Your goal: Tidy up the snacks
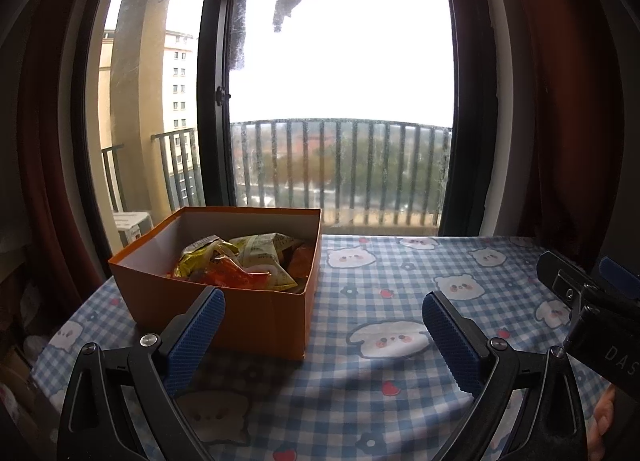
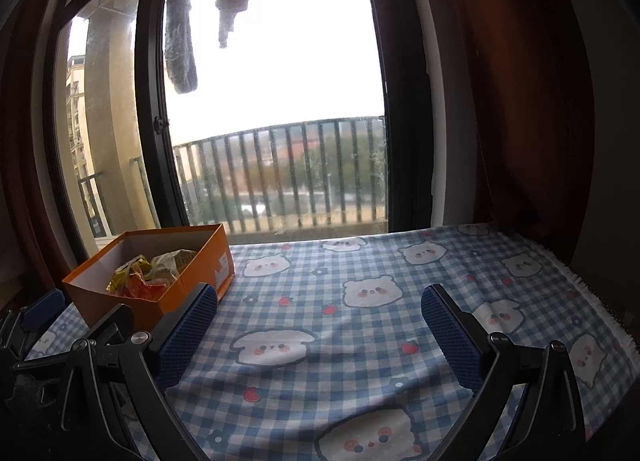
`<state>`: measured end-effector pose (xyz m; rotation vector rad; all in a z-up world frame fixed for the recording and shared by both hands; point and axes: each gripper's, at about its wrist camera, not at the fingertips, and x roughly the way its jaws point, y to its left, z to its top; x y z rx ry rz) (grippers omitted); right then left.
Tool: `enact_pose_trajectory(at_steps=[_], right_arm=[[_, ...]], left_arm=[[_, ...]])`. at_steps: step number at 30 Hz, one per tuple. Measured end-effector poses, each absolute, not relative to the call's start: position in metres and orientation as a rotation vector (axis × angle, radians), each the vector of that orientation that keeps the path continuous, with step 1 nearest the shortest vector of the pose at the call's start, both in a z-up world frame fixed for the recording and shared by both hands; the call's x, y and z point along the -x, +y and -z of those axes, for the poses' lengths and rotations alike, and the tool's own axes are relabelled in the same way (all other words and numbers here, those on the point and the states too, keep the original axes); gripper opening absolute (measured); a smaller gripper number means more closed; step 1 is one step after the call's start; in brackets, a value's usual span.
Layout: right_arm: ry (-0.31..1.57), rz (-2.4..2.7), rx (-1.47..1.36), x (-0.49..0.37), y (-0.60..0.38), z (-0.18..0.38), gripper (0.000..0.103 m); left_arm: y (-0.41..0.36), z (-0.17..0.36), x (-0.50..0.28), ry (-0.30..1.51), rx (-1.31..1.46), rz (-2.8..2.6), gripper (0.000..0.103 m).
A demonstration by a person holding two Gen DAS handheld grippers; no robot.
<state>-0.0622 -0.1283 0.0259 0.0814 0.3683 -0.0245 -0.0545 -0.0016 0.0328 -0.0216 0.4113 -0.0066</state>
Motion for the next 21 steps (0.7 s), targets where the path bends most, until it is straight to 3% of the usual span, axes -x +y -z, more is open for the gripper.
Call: enact_pose_trajectory(at_steps=[21], right_arm=[[0.373, 0.037, -0.038, 0.0586, -0.1265, -0.0256, 0.103]], left_arm=[[-0.001, -0.0327, 0.0539, 0.407, 0.027, -0.008, 0.101]])
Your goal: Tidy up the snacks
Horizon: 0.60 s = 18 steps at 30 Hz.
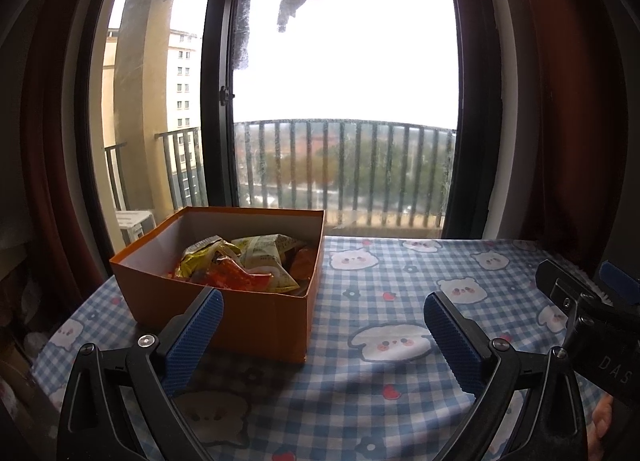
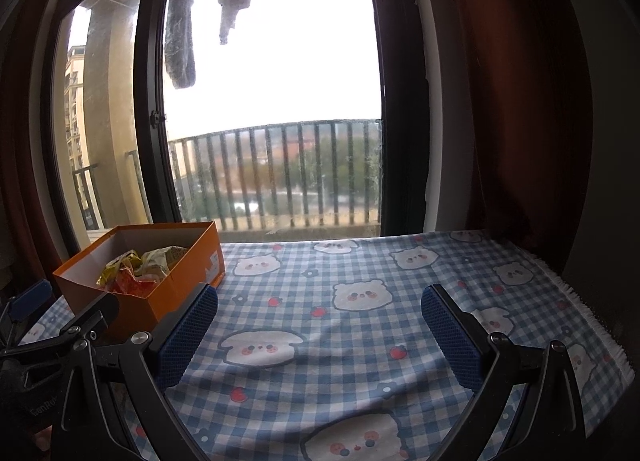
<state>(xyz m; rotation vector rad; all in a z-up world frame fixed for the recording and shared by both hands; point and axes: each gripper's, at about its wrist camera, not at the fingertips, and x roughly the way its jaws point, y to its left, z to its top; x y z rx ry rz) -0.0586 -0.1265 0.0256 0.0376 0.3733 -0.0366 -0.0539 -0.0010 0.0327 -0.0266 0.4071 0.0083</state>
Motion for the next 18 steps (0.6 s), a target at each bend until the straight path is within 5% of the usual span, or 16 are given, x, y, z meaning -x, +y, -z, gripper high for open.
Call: enact_pose_trajectory(at_steps=[18], right_arm=[[0.394, 0.02, -0.043, 0.05, -0.1195, -0.0217, 0.103]], left_arm=[[0.0059, -0.0289, 0.052, 0.416, 0.026, -0.019, 0.101]])
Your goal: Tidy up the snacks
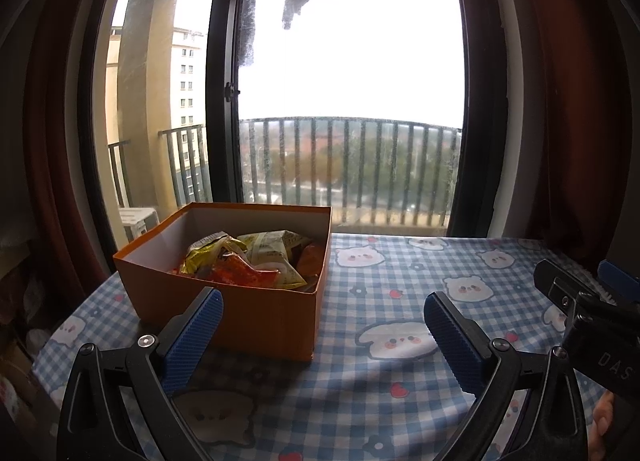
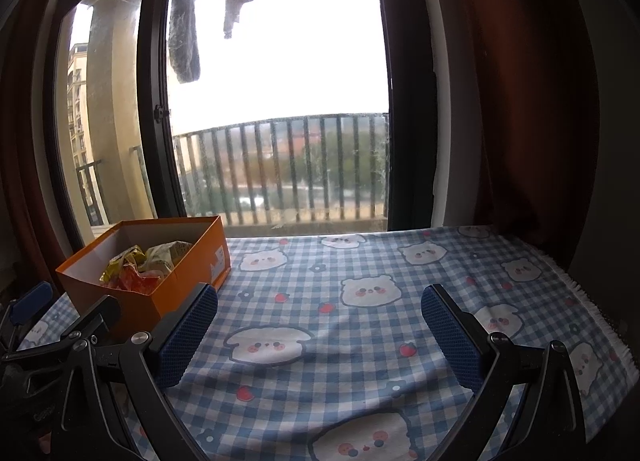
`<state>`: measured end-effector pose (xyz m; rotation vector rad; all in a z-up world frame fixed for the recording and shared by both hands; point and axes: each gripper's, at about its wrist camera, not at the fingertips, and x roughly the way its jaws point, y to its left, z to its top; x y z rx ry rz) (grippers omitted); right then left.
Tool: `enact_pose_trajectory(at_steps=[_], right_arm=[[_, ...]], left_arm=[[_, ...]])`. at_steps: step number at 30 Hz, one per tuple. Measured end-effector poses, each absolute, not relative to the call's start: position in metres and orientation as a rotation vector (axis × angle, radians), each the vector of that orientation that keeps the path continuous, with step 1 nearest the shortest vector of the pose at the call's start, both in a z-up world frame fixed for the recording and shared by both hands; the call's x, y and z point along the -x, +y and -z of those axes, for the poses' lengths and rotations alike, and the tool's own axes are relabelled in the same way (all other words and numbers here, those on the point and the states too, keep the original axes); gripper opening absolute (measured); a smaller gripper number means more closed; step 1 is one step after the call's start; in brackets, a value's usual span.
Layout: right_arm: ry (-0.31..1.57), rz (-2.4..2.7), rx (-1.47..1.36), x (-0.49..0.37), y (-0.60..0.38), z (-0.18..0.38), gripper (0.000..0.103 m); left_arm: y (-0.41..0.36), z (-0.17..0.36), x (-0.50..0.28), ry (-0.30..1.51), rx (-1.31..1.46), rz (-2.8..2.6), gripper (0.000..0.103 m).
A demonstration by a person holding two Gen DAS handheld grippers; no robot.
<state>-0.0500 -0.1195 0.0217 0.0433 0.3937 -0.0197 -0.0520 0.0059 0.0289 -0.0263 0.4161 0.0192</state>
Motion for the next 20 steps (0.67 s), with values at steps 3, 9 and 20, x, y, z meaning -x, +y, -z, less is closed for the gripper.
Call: enact_pose_trajectory(at_steps=[3, 9, 20], right_arm=[[0.395, 0.02, -0.04, 0.0498, -0.1185, -0.021, 0.103], [0.396, 0.019, -0.04, 0.0497, -0.1182, -0.0211, 0.103], [0.398, 0.021, -0.038, 0.0499, -0.1174, -0.0206, 0.103]], left_arm=[[0.0061, -0.0289, 0.052, 0.416, 0.026, -0.02, 0.101], [0.0066, -0.0288, 0.0519, 0.416, 0.025, -0.019, 0.102], [0.0054, -0.0283, 0.0523, 0.419, 0.029, -0.003, 0.102]])
